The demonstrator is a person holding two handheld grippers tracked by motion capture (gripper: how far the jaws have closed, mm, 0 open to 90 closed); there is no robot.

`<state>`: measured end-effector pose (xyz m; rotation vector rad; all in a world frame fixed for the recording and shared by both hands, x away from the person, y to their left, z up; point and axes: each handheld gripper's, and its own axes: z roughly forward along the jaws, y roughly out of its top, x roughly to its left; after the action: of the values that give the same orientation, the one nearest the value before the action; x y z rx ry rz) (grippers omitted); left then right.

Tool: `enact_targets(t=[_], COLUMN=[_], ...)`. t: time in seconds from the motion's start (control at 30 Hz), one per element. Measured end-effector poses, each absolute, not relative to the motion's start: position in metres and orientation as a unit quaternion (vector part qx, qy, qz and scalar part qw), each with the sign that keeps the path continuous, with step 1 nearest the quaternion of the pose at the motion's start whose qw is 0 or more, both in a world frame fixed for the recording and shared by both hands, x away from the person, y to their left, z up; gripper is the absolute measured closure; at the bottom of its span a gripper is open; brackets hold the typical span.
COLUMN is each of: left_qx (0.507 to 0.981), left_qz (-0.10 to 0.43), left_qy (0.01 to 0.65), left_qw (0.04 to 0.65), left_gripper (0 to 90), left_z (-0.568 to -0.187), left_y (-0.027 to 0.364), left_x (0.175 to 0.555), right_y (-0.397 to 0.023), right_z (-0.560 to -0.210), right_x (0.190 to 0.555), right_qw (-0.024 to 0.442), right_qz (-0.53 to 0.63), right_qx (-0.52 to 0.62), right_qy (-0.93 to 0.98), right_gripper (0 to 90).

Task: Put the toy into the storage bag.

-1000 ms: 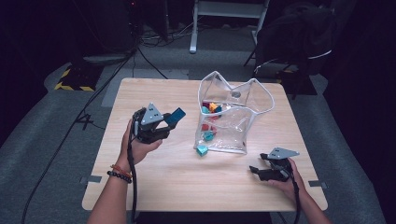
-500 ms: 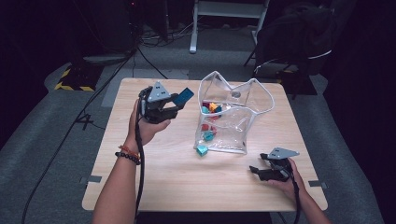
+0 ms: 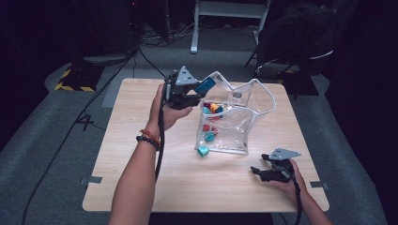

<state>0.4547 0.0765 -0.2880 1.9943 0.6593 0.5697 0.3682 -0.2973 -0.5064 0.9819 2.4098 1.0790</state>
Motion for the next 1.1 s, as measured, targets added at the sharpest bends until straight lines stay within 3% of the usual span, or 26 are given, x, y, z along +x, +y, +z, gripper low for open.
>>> enact_targets(t=[0.43, 0.93, 1.07, 1.1], left_qx=[0.838, 0.829, 0.814, 0.812], left_qz=[0.213, 0.203, 0.201, 0.202], left_qy=[0.262, 0.305, 0.326, 0.329], left_qw=[0.429, 0.423, 0.436, 0.438], left_gripper=[59.1, 58.8, 46.3, 46.8], left_z=[-0.302, -0.321, -0.323, -0.323], left_y=[0.034, 0.026, 0.03, 0.031], left_x=[0.477, 0.491, 0.494, 0.493], right_y=[-0.297, -0.297, -0.297, -0.297], right_z=[-0.506, -0.506, -0.506, -0.506], right_x=[0.368, 0.368, 0.368, 0.368], right_qw=[0.162, 0.161, 0.161, 0.161], right_qz=[0.378, 0.378, 0.378, 0.378], right_qx=[0.344, 0.343, 0.343, 0.343], right_qy=[0.844, 0.844, 0.844, 0.845], right_gripper=[24.1, 24.2, 24.1, 24.1])
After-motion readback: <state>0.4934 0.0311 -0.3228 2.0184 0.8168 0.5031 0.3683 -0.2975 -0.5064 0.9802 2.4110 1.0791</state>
